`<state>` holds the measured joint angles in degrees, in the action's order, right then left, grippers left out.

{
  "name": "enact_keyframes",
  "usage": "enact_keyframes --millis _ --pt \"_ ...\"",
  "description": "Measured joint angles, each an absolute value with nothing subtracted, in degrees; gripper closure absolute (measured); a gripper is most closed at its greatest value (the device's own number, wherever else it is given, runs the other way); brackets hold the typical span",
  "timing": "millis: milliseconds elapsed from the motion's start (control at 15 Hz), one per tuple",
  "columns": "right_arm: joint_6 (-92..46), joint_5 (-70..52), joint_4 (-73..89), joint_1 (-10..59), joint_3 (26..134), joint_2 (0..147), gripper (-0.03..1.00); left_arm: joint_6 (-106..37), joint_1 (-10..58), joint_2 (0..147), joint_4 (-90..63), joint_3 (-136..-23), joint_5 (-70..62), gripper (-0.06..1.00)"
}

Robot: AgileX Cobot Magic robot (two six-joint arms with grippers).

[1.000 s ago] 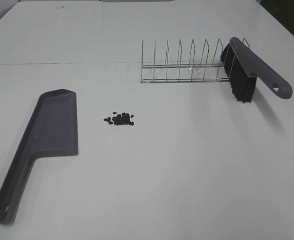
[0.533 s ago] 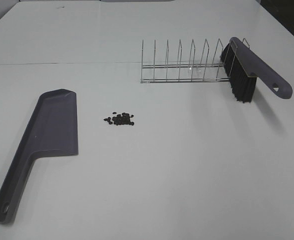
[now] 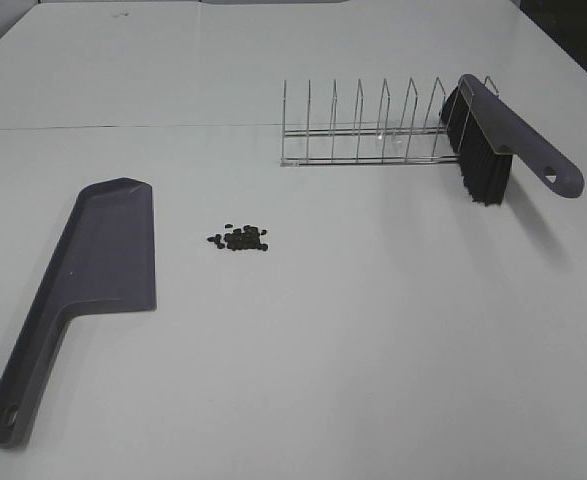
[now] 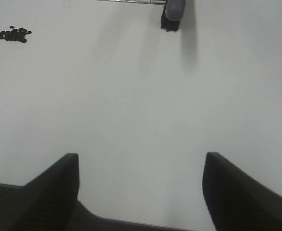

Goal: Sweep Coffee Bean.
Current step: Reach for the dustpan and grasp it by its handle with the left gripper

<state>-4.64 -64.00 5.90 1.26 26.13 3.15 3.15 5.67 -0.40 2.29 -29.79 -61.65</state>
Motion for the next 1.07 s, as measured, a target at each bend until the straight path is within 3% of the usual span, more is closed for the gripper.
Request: enact_keyframes --millis 1067 --pt "-4.64 -64.0 5.9 1.26 26.13 3.15 0.28 3.55 5.67 -0.4 2.46 -29.79 -61.65 0.12"
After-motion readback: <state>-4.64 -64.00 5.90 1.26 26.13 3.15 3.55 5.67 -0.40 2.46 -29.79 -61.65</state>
